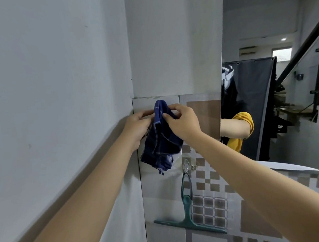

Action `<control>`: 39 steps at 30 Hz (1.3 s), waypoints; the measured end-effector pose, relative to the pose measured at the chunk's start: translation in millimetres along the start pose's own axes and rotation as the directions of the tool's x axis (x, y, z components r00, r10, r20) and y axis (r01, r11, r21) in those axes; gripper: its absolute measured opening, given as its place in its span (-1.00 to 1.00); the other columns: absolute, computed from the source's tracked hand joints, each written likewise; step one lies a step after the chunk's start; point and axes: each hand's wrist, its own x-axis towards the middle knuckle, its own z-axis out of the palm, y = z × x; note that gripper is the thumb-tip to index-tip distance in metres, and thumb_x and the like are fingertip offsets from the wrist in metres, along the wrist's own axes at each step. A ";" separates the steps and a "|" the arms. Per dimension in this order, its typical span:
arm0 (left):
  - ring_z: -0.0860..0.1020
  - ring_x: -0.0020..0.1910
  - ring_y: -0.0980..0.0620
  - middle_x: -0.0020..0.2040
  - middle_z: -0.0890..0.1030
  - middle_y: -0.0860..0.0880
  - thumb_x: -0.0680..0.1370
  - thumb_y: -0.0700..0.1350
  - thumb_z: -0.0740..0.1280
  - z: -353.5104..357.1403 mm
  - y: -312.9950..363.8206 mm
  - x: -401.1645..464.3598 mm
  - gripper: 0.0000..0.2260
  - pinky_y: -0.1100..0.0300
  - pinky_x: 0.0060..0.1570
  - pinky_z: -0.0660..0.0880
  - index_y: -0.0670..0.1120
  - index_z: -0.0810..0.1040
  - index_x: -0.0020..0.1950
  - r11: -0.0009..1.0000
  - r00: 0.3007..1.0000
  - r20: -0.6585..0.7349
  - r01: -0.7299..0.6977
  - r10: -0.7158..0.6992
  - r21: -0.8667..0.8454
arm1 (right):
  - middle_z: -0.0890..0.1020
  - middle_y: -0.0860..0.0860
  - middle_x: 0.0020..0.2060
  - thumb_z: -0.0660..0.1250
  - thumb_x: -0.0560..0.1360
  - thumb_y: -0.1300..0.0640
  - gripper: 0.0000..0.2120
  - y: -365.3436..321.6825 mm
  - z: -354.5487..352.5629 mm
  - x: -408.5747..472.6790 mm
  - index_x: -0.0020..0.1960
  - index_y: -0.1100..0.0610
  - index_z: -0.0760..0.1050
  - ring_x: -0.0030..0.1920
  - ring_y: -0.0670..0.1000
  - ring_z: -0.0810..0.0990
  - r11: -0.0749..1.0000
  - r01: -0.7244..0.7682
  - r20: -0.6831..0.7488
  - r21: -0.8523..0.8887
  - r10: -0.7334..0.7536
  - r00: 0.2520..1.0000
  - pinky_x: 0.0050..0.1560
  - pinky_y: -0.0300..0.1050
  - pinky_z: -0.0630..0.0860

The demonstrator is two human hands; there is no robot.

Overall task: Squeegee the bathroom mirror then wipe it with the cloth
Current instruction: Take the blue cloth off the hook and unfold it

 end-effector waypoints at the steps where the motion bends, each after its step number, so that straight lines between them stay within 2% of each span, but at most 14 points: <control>1: 0.57 -0.43 0.26 -0.20 0.62 0.01 0.49 -0.17 0.36 0.6 -0.8 0.6 -0.82 0.41 -0.48 0.43 -0.07 0.55 0.09 1.000 1.000 0.003 -0.016 0.016 0.002 | 0.66 -0.01 -0.15 0.35 0.51 0.07 -0.78 -0.2 -0.2 1.8 0.15 0.03 0.56 -0.18 0.00 0.62 1.000 0.003 0.006 0.015 -0.003 1.000 -0.21 -0.13 0.56; 4: 0.58 -0.41 0.23 -0.19 0.62 -0.02 0.48 -0.22 0.38 0.7 -0.4 2.5 -0.82 0.41 -0.45 0.44 -0.08 0.55 0.06 0.999 0.999 -0.004 -0.044 0.044 0.008 | 0.64 -0.02 -0.24 0.34 0.52 0.15 -0.84 -2.7 -5.8 4.7 0.08 0.02 0.58 -0.23 0.00 0.62 0.994 -0.008 0.046 0.111 0.003 0.999 -0.23 -0.14 0.57; 8: 0.63 -0.33 0.05 -0.19 0.65 -0.12 0.43 -0.23 0.42 -2.0 6.8 3.1 -0.84 0.25 -0.35 0.52 -0.05 0.58 -0.03 0.998 0.998 -0.009 -0.067 0.067 0.000 | 0.65 0.08 -0.14 0.36 0.51 0.19 -0.83 -6.9 -17.3 6.3 0.08 0.04 0.59 -0.13 0.08 0.63 0.987 -0.009 0.092 0.161 -0.006 0.996 -0.10 -0.07 0.62; 11: 0.63 -0.30 0.00 -0.20 0.64 -0.11 0.40 -0.24 0.45 -5.5 19.2 -0.5 -0.82 0.21 -0.30 0.53 -0.04 0.59 -0.05 0.991 0.992 -0.007 -0.128 0.128 -0.030 | 0.69 0.10 -0.08 0.39 0.50 0.17 -0.82 -13.9 -26.1 6.6 0.09 0.04 0.57 -0.07 0.11 0.67 0.959 -0.052 0.137 0.279 0.013 0.990 -0.02 0.03 0.64; 16: 0.63 -0.22 -0.06 -0.16 0.62 -0.15 0.36 -0.25 0.48 -15.7 45.2 -15.4 -0.78 0.11 -0.17 0.55 -0.04 0.60 -0.06 0.972 0.966 0.104 -0.234 0.235 -0.023 | 0.70 0.11 -0.10 0.43 0.46 0.18 -0.86 -33.0 -45.1 -1.2 0.01 0.06 0.59 -0.17 0.07 0.68 0.852 -0.121 0.219 0.509 0.008 0.976 -0.12 -0.07 0.64; 19: 0.62 -0.13 -0.12 -0.09 0.64 -0.20 0.34 -0.24 0.47 -26.9 55.4 -28.0 -0.68 0.07 -0.12 0.58 -0.08 0.57 0.07 0.978 0.944 0.258 -0.204 0.206 -0.033 | 0.70 0.07 -0.20 0.41 0.46 0.26 -0.91 -41.5 -59.5 -8.0 -0.09 0.10 0.60 -0.23 0.03 0.67 0.798 -0.125 0.253 0.589 -0.035 0.967 -0.15 -0.12 0.64; 23: 0.62 -0.04 -0.11 -0.05 0.65 -0.18 0.34 -0.25 0.48 -32.9 62.6 -49.4 -0.55 0.09 -0.04 0.57 -0.14 0.50 0.21 0.989 0.877 0.470 -0.138 0.097 0.053 | 0.69 0.01 -0.31 0.40 0.45 0.27 -0.86 -50.4 -79.5 -20.4 -0.22 0.07 0.60 -0.31 -0.02 0.65 0.833 -0.104 0.333 0.544 -0.100 0.938 -0.24 -0.19 0.61; 27: 0.60 -0.03 -0.05 -0.05 0.64 -0.15 0.33 -0.12 0.44 -27.4 68.5 -70.8 -0.62 0.11 0.06 0.50 -0.11 0.52 0.12 0.962 0.864 0.497 -0.200 0.085 0.184 | 0.66 0.08 -0.22 0.35 0.48 0.31 -0.92 -66.3 -106.6 -36.3 -0.12 0.16 0.56 -0.27 -0.03 0.64 0.900 -0.066 0.437 0.430 -0.143 0.888 -0.20 -0.23 0.62; 29: 0.60 -0.06 -0.02 -0.07 0.64 -0.12 0.33 -0.05 0.45 -25.0 71.1 -81.9 -0.65 0.11 0.07 0.46 -0.09 0.51 0.07 0.938 0.867 0.494 -0.218 0.061 0.268 | 0.67 0.10 -0.12 0.43 0.43 0.22 -0.91 -73.6 -123.7 -40.3 -0.07 0.14 0.58 -0.16 0.01 0.65 0.935 -0.045 0.473 0.352 -0.136 0.871 -0.08 -0.16 0.62; 31: 0.60 -0.12 -0.01 -0.13 0.63 -0.10 0.31 -0.07 0.45 -20.6 72.5 -92.0 -0.67 0.11 0.00 0.46 -0.08 0.49 0.02 0.931 0.865 0.501 -0.200 0.022 0.305 | 0.70 0.04 -0.03 0.54 0.30 0.03 -0.77 -79.7 -140.3 -43.7 -0.07 0.01 0.64 0.01 0.07 0.66 0.975 -0.019 0.493 0.220 -0.094 0.865 0.10 -0.02 0.59; 32: 0.60 -0.14 -0.03 -0.14 0.62 -0.10 0.30 -0.09 0.46 -17.5 72.5 -96.5 -0.67 0.09 -0.03 0.48 -0.08 0.48 0.01 0.931 0.859 0.511 -0.191 0.005 0.311 | 0.71 0.02 -0.02 0.55 0.28 0.01 -0.77 -82.3 -147.7 -46.5 -0.08 -0.03 0.65 0.04 0.08 0.66 0.983 -0.018 0.498 0.181 -0.076 0.864 0.11 0.00 0.57; 34: 0.61 -0.13 -0.08 -0.11 0.62 -0.15 0.30 -0.13 0.48 -9.7 73.4 -106.0 -0.63 0.03 -0.06 0.55 -0.09 0.46 0.05 0.925 0.843 0.537 -0.184 -0.024 0.332 | 0.72 -0.02 -0.14 0.49 0.36 0.20 -0.86 -84.4 -160.3 -52.3 -0.13 0.00 0.65 -0.07 0.02 0.68 0.981 -0.022 0.494 0.194 -0.078 0.866 -0.01 -0.11 0.60; 36: 0.62 -0.09 -0.12 -0.05 0.63 -0.19 0.31 -0.14 0.49 -0.5 74.5 -115.5 -0.59 -0.01 -0.02 0.57 -0.09 0.46 0.10 0.921 0.830 0.557 -0.192 -0.032 0.339 | 0.72 -0.06 -0.23 0.42 0.41 0.35 -0.81 -86.5 -172.7 -60.0 -0.13 0.07 0.63 -0.17 -0.07 0.67 0.980 0.013 0.450 0.201 -0.104 0.887 -0.12 -0.24 0.59; 39: 0.62 -0.09 -0.15 -0.04 0.64 -0.21 0.38 -0.24 0.47 13.8 75.9 -127.7 -0.60 -0.06 -0.02 0.57 -0.12 0.44 0.16 0.944 0.839 0.543 -0.202 0.029 0.262 | 0.71 -0.02 -0.19 0.41 0.42 0.36 -0.82 -87.3 -192.9 -71.0 -0.14 0.09 0.63 -0.13 -0.03 0.67 0.986 0.044 0.426 0.160 -0.109 0.898 -0.02 -0.20 0.60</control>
